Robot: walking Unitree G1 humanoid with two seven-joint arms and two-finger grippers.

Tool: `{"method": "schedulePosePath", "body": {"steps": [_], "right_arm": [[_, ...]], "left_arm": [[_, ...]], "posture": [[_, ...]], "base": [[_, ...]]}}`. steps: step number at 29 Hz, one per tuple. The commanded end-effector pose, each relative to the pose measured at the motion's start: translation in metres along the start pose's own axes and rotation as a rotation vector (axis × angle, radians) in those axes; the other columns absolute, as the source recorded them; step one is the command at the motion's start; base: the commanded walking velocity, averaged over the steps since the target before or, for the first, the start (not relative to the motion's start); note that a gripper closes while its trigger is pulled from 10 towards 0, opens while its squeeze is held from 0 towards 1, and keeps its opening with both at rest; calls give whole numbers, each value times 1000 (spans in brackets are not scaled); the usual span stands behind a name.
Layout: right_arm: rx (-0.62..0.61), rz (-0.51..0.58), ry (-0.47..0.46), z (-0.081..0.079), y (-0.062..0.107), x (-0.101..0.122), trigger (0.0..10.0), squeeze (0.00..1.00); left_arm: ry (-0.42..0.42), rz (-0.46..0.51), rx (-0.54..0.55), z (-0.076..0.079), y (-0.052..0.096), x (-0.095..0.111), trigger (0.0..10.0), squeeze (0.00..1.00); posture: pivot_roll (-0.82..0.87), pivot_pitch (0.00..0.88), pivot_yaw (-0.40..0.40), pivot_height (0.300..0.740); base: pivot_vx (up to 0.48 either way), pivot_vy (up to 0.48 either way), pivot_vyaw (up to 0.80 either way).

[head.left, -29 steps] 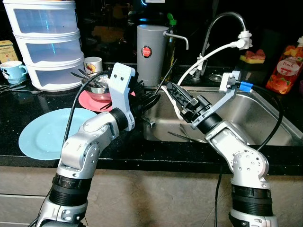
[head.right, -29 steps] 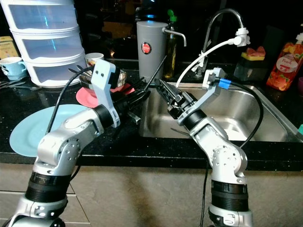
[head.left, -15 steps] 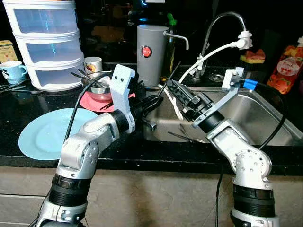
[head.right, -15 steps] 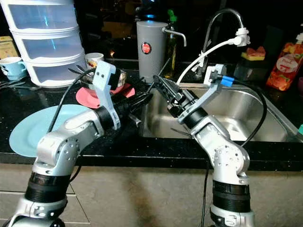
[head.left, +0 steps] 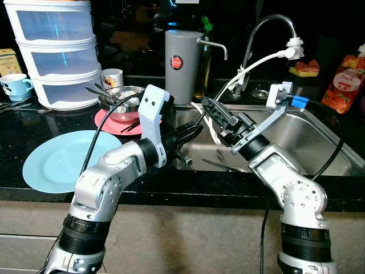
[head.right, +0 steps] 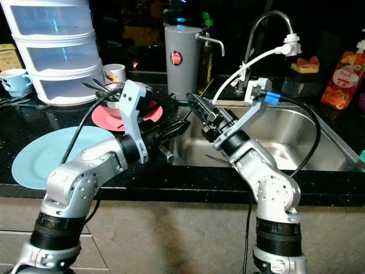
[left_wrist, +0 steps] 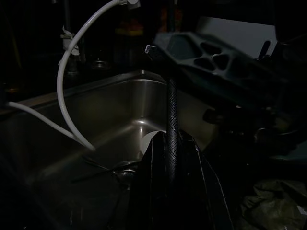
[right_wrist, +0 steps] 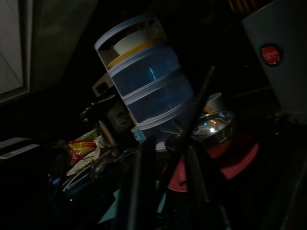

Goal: Kitchen organization

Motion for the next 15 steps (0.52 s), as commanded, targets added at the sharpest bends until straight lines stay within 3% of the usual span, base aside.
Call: {"method": "schedulePosePath", "body": {"steps": [1, 9, 10, 11, 12, 15], "right_arm": [[23, 2, 6, -5, 0, 1, 0, 0], [26, 3, 9, -5, 0, 2, 0, 0], [25, 2, 10, -5, 0, 2, 1176, 0], [19, -1, 12, -4, 0, 1, 4196, 0], [13, -4, 13, -3, 0, 1, 10000, 0], [-7, -10, 25, 1, 0, 0, 10000, 0]], "left_arm": [[0, -19, 5, 0, 0, -3, 10000, 0], [-32, -16, 33, -4, 0, -3, 10000, 0], [-43, -14, 43, -5, 0, -3, 10000, 0], [-51, -11, 56, -7, -1, -2, 10000, 0], [-48, -6, 68, -8, -1, -2, 10000, 1000], [-52, 16, 109, -14, -2, 4, 10000, 1000]], "posture": [[56, 116, -31, 740], [56, 107, -34, 740], [56, 107, -34, 740], [56, 107, -34, 740], [56, 107, -34, 740], [56, 107, -34, 740]], "base": [[0, 0, 0], [0, 0, 0], [0, 0, 0], [0, 0, 0], [0, 0, 0], [0, 0, 0]]}}
Point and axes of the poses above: a point about 5 cm out from each wrist's last joint towards the gripper, its own y axis pointing back from the gripper into the wrist, its own x axis along the axis of the wrist's last joint, z = x × y, the point moved 5 cm from there along -y, pointing out of the wrist towards the gripper, and after that the axes turned 4 degrees about y, right-handed, at the moved point
